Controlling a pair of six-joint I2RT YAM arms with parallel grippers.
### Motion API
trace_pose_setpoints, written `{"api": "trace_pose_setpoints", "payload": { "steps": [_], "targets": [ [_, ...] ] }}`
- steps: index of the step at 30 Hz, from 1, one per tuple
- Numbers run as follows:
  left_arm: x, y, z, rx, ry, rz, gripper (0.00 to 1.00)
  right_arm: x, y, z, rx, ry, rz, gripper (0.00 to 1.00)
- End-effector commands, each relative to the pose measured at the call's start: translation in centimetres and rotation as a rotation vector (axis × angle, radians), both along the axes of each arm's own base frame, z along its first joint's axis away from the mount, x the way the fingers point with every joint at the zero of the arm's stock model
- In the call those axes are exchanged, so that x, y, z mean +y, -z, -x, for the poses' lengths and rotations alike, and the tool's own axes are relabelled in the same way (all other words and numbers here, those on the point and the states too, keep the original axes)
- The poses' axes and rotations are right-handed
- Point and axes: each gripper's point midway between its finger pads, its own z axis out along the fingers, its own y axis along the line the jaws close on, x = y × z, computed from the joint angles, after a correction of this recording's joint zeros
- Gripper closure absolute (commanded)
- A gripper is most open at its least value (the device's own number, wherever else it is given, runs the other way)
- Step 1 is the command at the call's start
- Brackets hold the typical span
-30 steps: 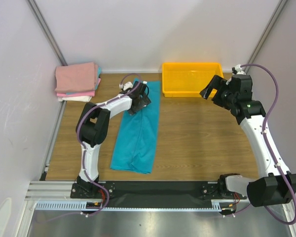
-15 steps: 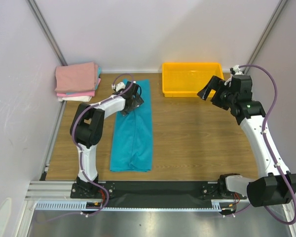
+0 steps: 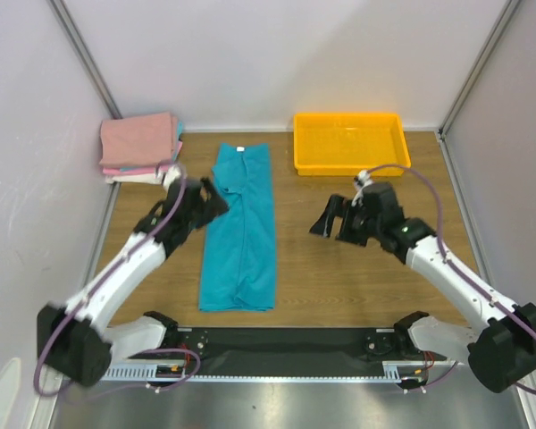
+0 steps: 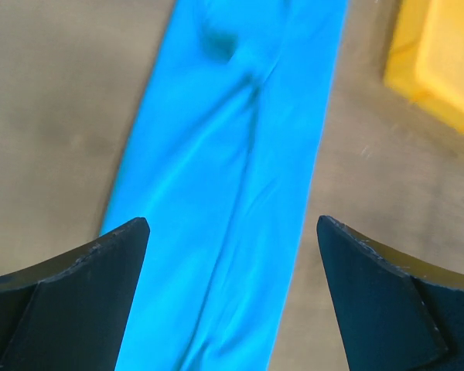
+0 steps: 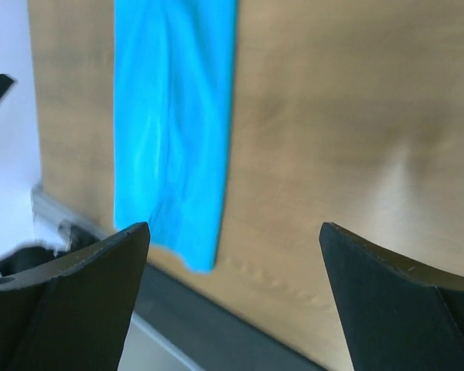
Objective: Fold and stack the t-shirts
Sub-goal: Fold the tshirt
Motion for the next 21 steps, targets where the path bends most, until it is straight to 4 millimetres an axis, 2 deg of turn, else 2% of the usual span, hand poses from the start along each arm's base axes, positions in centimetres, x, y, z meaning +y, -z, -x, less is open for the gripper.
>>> {"api": "trace_pose_setpoints", "payload": {
  "steps": [1,2,3,4,5,6,7,9,10,15,17,21],
  "targets": [
    [2.0,7.2,7.3,0.211,-0.067,0.035,0.04,4.0,0.0,2.7,0.032,-0.027,-0.149,0.00],
    [2.4,6.5,8.6,0.178,-0.078,0.080,0.04,4.6,0.5,3.4,0.053,-0.035,-0.165,0.00],
    [2.9,8.3,10.2,0.219,-0.120,0.103,0.05,5.2,2.2,4.8,0.112,-0.032,-0.175,0.01],
    [3.3,8.8,11.4,0.228,-0.139,0.118,0.06,6.3,2.5,5.8,0.109,-0.057,-0.177,0.01],
    [3.5,8.4,12.0,0.199,-0.157,0.162,0.06,6.8,3.2,6.7,0.129,-0.069,-0.178,0.01],
    [3.8,9.6,13.1,0.217,-0.168,0.166,0.07,7.2,3.9,7.1,0.148,-0.048,-0.181,0.02],
    [4.0,10.0,13.8,0.227,-0.175,0.174,0.08,7.9,5.0,8.6,0.170,-0.078,-0.175,0.02],
    [4.2,10.5,14.8,0.226,-0.179,0.198,0.09,8.5,6.2,9.3,0.193,-0.061,-0.163,0.05],
    [4.3,11.0,15.5,0.248,-0.183,0.198,0.09,9.1,6.8,10.5,0.203,-0.088,-0.153,0.05],
    [4.5,12.4,17.1,0.288,-0.166,0.197,0.11,11.2,9.8,12.7,0.282,-0.105,-0.147,0.17],
    [4.3,12.9,17.7,0.313,-0.161,0.201,0.12,12.2,10.2,13.6,0.306,-0.120,-0.152,0.19],
    [4.2,13.3,18.5,0.337,-0.187,0.214,0.13,14.2,10.8,14.0,0.307,-0.130,-0.152,0.20]
  ]
}}
